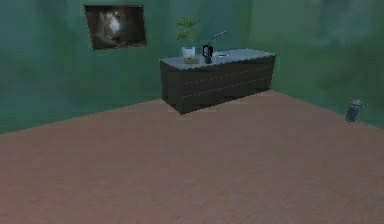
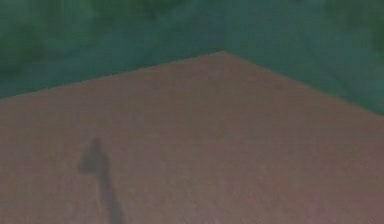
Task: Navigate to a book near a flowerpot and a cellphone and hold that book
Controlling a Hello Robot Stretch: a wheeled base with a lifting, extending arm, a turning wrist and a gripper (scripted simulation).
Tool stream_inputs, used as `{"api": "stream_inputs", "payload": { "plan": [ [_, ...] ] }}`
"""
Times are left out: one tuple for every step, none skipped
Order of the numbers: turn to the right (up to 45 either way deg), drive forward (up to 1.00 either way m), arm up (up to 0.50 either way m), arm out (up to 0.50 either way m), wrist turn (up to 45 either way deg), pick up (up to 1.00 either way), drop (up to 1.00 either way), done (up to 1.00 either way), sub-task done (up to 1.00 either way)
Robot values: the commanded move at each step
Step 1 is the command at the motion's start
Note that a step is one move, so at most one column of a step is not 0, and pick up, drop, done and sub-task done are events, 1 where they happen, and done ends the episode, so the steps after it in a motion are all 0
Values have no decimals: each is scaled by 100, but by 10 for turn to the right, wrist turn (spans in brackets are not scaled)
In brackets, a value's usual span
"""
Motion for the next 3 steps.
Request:
{"api": "stream_inputs", "payload": {
  "plan": [
    [0,15,0,0,0,0,0,0,0],
    [0,100,0,0,0,0,0,0,0],
    [-30,0,0,0,0,0,0,0,0]
  ]
}}
